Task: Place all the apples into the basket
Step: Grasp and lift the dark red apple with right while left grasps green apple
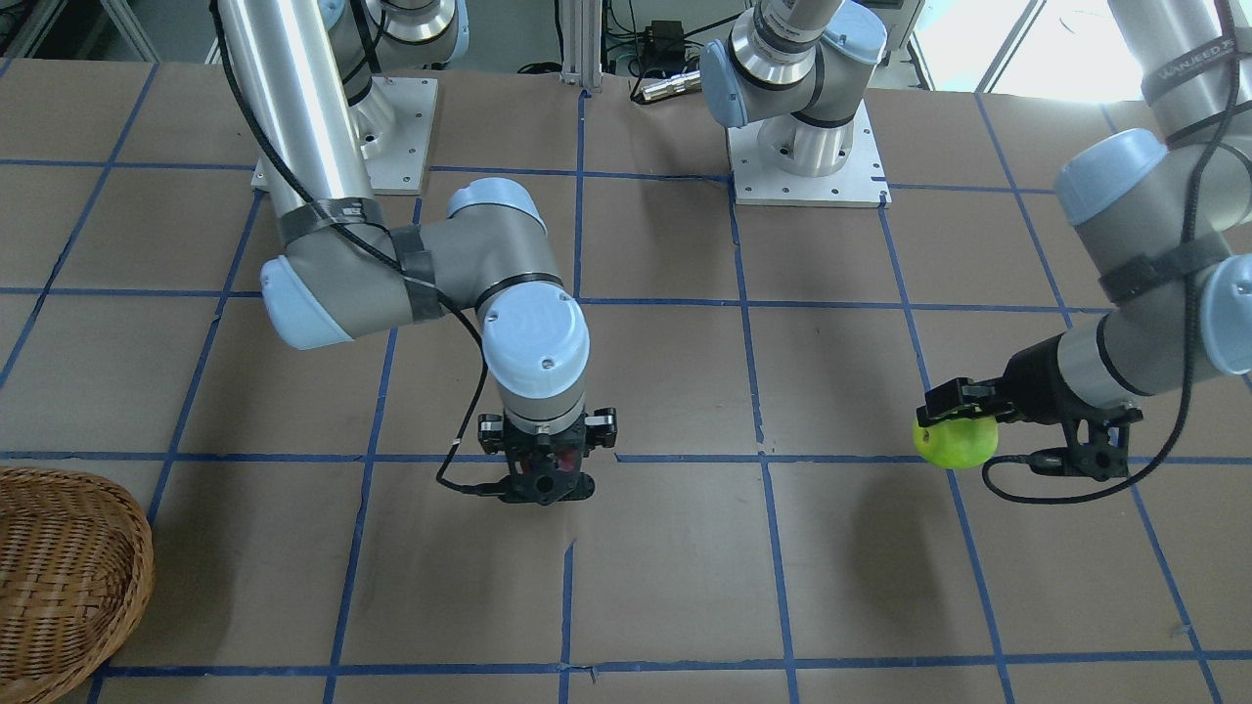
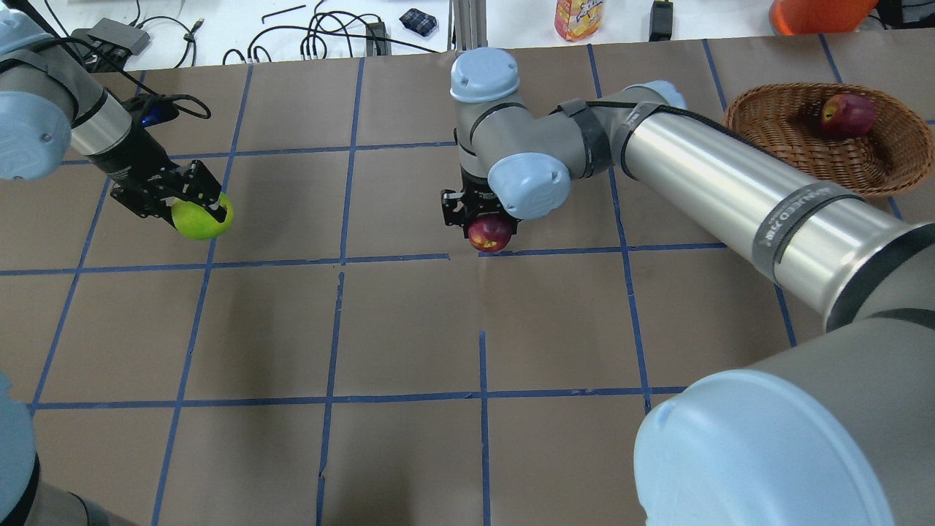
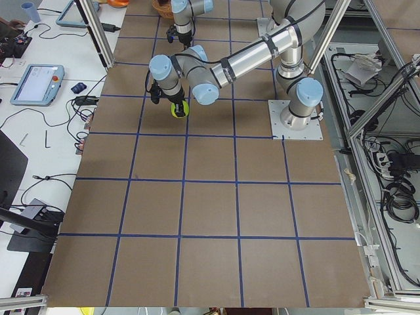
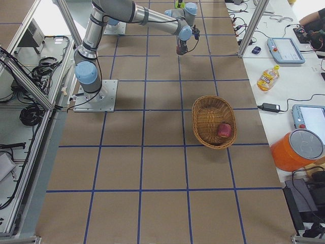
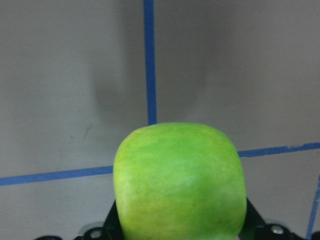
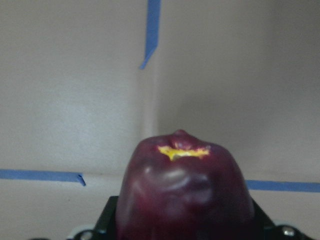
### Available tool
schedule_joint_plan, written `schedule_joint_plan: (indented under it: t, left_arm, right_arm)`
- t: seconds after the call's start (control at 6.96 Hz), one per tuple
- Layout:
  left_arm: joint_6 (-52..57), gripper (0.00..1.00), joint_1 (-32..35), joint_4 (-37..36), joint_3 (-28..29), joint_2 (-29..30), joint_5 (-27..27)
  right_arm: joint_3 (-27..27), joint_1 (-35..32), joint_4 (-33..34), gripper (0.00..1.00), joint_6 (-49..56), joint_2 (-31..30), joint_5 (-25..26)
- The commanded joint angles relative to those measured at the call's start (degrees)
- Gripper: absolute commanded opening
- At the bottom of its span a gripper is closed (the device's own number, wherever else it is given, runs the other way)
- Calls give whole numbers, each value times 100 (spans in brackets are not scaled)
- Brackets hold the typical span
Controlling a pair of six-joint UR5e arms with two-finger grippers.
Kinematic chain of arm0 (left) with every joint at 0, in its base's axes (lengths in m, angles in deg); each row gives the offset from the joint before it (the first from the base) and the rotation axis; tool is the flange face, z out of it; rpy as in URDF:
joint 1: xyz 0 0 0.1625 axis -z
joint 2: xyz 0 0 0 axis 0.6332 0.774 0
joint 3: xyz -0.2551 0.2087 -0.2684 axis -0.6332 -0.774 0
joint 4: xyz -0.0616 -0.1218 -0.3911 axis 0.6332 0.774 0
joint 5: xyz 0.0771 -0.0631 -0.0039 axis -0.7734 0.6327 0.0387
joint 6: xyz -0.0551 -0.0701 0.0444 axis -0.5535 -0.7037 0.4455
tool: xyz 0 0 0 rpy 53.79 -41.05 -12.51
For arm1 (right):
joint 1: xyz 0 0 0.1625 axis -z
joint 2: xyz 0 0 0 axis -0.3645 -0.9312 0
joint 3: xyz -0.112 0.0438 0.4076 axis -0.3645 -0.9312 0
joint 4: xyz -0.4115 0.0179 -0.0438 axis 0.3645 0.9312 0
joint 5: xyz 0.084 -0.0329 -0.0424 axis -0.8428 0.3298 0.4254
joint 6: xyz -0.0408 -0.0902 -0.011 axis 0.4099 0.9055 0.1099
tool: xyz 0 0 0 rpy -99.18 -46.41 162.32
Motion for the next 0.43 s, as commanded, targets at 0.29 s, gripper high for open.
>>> schedule_joint_plan:
  t: [0.29]
  left_arm:
    - [-2991, 0, 2042, -522, -69, -147, 0]
  right_arm:
    - [-592, 2061, -850, 0, 3680, -573, 526]
